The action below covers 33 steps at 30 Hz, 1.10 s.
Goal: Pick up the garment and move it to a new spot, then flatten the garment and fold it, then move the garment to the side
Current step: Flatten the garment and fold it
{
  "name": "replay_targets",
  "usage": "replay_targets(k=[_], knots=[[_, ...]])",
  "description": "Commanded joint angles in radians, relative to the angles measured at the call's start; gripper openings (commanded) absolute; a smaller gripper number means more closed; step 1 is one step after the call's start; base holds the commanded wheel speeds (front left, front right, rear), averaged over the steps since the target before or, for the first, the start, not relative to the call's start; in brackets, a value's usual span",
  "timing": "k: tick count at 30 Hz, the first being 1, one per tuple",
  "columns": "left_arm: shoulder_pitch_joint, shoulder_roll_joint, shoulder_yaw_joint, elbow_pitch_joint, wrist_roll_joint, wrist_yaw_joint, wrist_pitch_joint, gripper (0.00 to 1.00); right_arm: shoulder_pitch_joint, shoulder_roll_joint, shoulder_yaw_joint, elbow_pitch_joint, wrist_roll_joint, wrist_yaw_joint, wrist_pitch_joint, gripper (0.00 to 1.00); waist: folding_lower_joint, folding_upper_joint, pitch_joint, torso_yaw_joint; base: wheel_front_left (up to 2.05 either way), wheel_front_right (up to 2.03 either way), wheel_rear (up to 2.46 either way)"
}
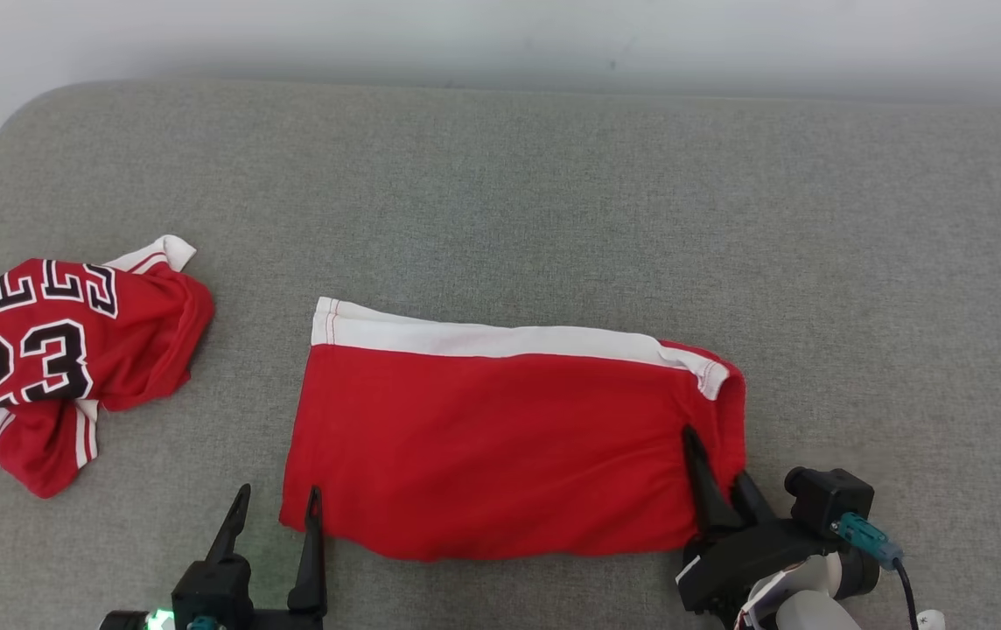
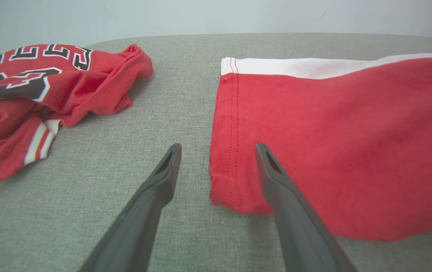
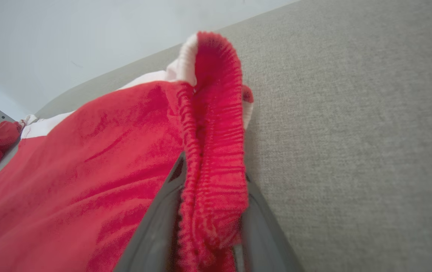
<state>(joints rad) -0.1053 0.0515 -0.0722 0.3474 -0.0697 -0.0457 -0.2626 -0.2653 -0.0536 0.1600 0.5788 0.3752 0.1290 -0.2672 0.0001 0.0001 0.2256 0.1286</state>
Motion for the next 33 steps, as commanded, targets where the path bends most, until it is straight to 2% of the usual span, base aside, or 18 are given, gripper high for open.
replay_targets(k=[1,10,14,24,28,33], knots=[[-0.002,-0.001,0.0,0.004,-0.009,-0.004,-0.003,1.0,0.015,0.005,-0.016,0.014,0.009,0.003,0.005,0.0,-0.0001,-0.0001,-0.005,-0.004,0.0,0.0,0.0],[0.022,-0.001,0.016,0.011,0.004,-0.005,-0.003,1.0,0.02,-0.03,-0.154,-0.029,-0.012,0.002,0.003,0.0,-0.0001,-0.0001,-0.038,-0.045,0.0,0.0,0.0],[0.02,-0.001,0.016,0.013,0.006,-0.007,-0.003,1.0,0.011,-0.056,-0.156,-0.051,-0.007,0.002,0.003,0.0,-0.0001,-0.0001,-0.048,-0.066,0.0,0.0,0.0],[0.016,-0.001,-0.006,0.023,-0.006,-0.003,-0.003,1.0,-0.026,-0.067,0.11,-0.162,0.142,0.002,0.003,0.0,-0.0001,-0.0001,-0.051,-0.071,0.0,0.0,0.0],[0.013,-0.001,-0.021,0.034,-0.015,0.0,-0.003,1.0,-0.058,-0.061,0.235,-0.146,0.22,0.002,0.003,0.0,-0.0001,-0.0001,-0.058,-0.032,0.0,0.0,0.0],[0.023,-0.001,-0.042,0.037,-0.019,0.004,-0.003,1.0,-0.116,-0.053,0.314,-0.089,0.254,0.002,0.003,0.0,-0.0001,-0.0001,-0.07,0.052,0.0,0.0,0.0]])
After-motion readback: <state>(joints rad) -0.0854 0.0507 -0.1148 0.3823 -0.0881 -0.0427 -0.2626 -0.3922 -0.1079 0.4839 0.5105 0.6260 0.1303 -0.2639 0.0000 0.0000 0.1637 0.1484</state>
